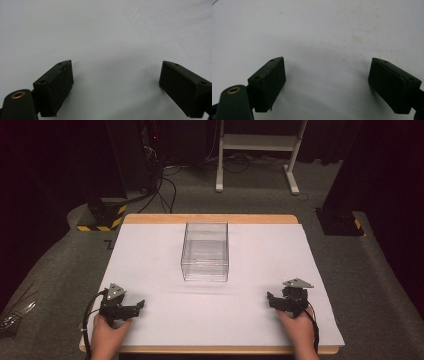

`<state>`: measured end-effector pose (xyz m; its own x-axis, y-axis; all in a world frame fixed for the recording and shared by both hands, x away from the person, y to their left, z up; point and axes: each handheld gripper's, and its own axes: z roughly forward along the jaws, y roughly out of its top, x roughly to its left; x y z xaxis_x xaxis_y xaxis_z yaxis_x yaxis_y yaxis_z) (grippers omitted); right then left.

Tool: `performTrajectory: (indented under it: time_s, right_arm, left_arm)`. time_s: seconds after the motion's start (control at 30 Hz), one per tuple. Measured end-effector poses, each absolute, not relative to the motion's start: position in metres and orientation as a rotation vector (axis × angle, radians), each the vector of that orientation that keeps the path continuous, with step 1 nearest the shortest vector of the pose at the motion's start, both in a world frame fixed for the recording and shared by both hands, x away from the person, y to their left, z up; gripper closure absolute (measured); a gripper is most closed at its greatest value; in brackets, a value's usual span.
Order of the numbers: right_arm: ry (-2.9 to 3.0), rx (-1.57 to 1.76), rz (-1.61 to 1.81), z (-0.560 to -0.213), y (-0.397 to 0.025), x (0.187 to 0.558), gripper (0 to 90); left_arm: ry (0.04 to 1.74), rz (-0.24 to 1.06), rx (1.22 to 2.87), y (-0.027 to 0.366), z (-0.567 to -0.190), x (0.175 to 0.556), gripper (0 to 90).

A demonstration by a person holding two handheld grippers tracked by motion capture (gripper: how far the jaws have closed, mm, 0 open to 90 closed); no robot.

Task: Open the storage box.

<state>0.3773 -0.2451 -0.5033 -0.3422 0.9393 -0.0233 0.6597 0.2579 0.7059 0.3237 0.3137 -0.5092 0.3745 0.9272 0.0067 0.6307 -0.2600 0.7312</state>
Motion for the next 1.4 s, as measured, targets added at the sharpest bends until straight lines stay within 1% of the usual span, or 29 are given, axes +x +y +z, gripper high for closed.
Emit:
performTrajectory:
  time_s: [0.87, 1.23, 1.3, 1.4]
  right_arm:
    - [2.102, 1.432, 0.851, -0.502, -0.244, 0.375, 15.0]
    - [2.096, 1.35, 0.969, -0.491, -0.238, 0.369, 20.9]
    - [2.1, 1.338, 0.996, -0.488, -0.235, 0.367, 24.4]
    - [2.104, 1.321, 1.014, -0.485, -0.232, 0.365, 26.0]
  left_arm:
    - [1.337, 0.597, 1.993, 0.314, -0.509, 0.323, 12.3]
    - [1.337, 0.598, 1.994, 0.313, -0.509, 0.323, 12.4]
    - [1.337, 0.6, 1.993, 0.313, -0.509, 0.323, 12.4]
    - [1.337, 0.6, 1.993, 0.313, -0.509, 0.323, 12.4]
